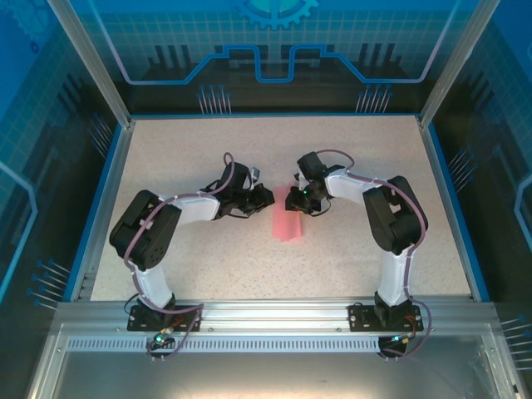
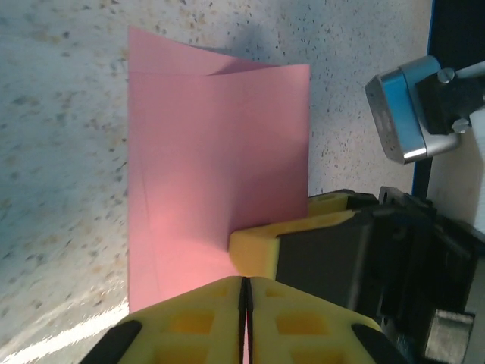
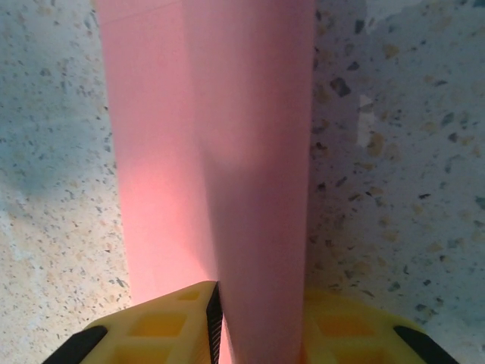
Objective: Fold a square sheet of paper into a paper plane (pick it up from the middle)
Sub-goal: Fold the square sheet of paper in half at the center of the table, then hold the square sheet of paper at the center of the table.
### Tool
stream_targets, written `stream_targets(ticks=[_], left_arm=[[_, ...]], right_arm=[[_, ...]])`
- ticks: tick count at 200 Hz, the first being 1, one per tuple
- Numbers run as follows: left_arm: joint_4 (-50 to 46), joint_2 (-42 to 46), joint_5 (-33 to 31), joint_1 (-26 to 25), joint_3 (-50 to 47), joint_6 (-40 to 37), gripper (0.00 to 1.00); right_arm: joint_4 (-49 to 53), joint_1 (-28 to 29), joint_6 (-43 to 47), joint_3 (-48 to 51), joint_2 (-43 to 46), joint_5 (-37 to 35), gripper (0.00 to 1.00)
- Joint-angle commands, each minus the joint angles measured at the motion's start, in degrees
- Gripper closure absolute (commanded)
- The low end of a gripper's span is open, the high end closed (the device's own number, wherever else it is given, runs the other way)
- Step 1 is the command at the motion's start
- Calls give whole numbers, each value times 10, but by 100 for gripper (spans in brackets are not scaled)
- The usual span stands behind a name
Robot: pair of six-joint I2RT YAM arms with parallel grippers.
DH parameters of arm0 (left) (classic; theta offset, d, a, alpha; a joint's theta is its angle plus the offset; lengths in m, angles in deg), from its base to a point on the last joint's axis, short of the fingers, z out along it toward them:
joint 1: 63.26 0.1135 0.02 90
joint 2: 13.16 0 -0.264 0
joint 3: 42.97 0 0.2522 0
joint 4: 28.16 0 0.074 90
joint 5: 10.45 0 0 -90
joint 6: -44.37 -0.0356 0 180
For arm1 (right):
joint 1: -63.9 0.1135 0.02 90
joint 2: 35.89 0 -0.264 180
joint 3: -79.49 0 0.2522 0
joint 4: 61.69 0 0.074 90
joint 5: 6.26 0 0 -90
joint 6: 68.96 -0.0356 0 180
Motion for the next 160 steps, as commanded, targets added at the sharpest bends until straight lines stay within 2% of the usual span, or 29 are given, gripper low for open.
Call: stream_targets(ticks=[1,59,113,160], left_arm=[[-6,-32,14,-7,38,-1,90],[-88,-92,-7,-13,90,-29,92],[-150,-118,-25,-16,120,-49,94],[-168,-123,-29,-16,129,-56,94]], right_arm=[[17,-4,-10,3,-10,1,73],[16,0,-14,3,-2,14,71],[33,3,-7,5,27,18,63],[66,3,24,4,49,-17,55]])
